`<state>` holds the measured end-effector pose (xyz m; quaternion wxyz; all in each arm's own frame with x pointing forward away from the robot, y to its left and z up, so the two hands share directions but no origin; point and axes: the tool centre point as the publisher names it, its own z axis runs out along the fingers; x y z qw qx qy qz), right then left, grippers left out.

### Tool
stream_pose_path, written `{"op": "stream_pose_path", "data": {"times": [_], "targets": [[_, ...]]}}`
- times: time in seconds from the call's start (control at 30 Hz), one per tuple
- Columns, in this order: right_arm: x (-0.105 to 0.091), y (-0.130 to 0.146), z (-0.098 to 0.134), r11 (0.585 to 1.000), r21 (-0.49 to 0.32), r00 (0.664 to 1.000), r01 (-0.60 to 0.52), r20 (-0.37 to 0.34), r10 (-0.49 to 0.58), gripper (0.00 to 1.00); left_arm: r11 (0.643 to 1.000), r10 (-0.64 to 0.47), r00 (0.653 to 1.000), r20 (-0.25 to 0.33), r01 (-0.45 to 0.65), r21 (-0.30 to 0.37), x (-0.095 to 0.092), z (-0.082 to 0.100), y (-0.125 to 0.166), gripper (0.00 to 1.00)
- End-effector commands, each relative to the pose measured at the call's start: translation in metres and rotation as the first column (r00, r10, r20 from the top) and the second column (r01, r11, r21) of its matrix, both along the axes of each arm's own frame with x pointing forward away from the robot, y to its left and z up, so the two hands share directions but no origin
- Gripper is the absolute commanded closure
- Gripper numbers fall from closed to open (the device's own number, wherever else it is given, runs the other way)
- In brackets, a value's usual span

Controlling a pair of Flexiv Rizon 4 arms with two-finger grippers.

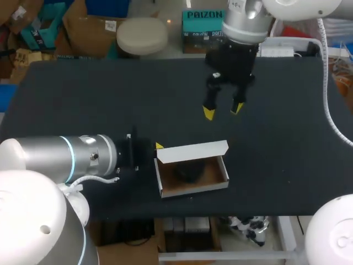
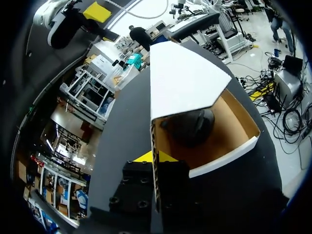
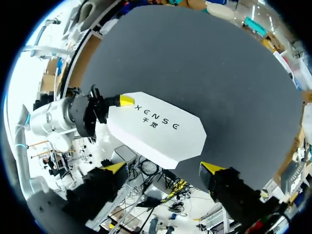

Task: Assemble the packaging by folding the flat box into shape, placing the metal phone stand inside, and closing the box properly

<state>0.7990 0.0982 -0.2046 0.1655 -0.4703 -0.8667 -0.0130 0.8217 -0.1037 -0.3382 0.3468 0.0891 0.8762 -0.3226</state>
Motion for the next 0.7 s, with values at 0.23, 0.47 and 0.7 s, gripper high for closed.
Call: {"op": "stream_pose_path", "data": {"times": [0.23,0.47,0.7], "targets": [[0.0061,-0.0061,-0.0068,1.000,0.019,0.999,0.008,-0.034,-0.007,0.00,1.000,-0.005,0.999,0.043,0.004,0.018,0.0041,-0.0163,0.0078,1.00],[0.0061,-0.0061,-0.0068,1.000,0.019,0.999,0.008,-0.034,-0.007,0.00,1.000,-0.005,0.999,0.043,0.004,0.018,0.0041,-0.0163,0.0078,1.00],[0.0049,-0.0040,-0.0052,0.999,-0.014,0.997,0.052,-0.047,-0.053,0.00,1.000,-0.005,0.999,0.043,0.004,0.018,0.0041,-0.0163,0.0078,1.00]]}}
